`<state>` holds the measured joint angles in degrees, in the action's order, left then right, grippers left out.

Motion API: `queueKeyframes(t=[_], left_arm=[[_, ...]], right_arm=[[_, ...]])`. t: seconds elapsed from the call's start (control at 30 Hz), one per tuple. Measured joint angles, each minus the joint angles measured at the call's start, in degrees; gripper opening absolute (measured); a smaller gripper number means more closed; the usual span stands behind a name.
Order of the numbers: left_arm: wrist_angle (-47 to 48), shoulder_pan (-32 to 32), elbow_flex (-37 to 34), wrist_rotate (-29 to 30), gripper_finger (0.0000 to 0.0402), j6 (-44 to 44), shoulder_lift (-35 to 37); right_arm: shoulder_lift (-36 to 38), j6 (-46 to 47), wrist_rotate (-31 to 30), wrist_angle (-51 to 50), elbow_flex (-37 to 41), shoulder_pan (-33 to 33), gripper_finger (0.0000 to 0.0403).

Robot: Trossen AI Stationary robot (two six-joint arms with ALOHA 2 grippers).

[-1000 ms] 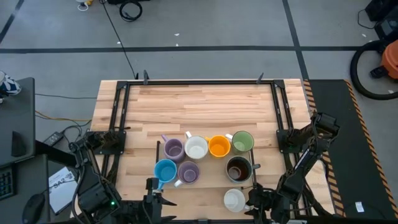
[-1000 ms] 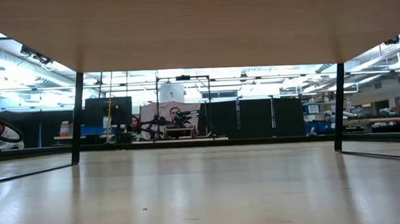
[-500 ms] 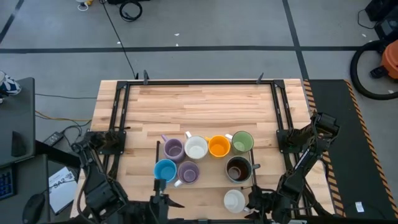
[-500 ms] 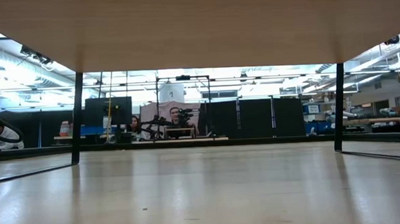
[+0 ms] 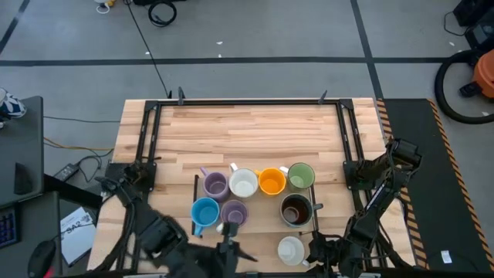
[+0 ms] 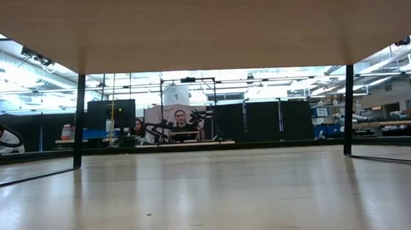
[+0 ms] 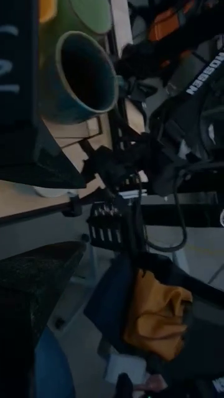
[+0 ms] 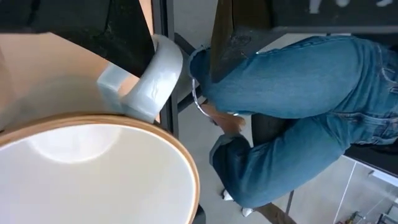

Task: Place coffee mugs
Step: Put the blue white mug on the shelf

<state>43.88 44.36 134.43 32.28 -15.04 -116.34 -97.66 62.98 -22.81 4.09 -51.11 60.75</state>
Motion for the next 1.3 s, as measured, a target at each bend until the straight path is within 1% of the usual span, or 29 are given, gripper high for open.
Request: queueKeyframes(t=[0.17, 0.33, 0.43, 0.57, 0.73, 1.03, 1.3], left_arm=[[-2.45, -4.41, 0.02, -7.09, 0.0156, 1.27, -1.21], [-5.05, -8.19, 0.02, -14.56, 0.0156, 2.72, -3.39], [-4.77, -9.45, -0.02, -16.03, 0.0156, 2.85, -4.64], [-4.92, -10.17, 0.0, -16.73, 0.0156, 2.87, -5.57], [-4.36, -10.03, -0.02, -17.12, 0.0156, 2.83, -6.56], [-4.94, -9.68, 0.02, -17.11, 0.0156, 2.61, -6.45], [-4.77, -9.64, 0.02, -17.11, 0.0156, 2.61, -6.45]], right_arm=[[2.16, -0.19, 0.2, -1.16, -0.01, 0.32, 0.0155], [5.25, -0.2, -0.3, -5.72, -0.07, 0.46, 0.0155], [6.12, -0.11, -0.76, -8.27, -0.09, 0.46, 0.0155], [6.05, -0.04, -4.02, -10.76, -0.09, 0.27, 0.0155], [5.95, 0.22, -5.79, -12.87, -0.09, -0.71, 0.0155], [4.96, 1.39, -6.29, -12.61, -0.09, -1.84, 0.0155], [4.94, 2.03, -7.8, -9.79, 0.02, -2.1, 0.0155]])
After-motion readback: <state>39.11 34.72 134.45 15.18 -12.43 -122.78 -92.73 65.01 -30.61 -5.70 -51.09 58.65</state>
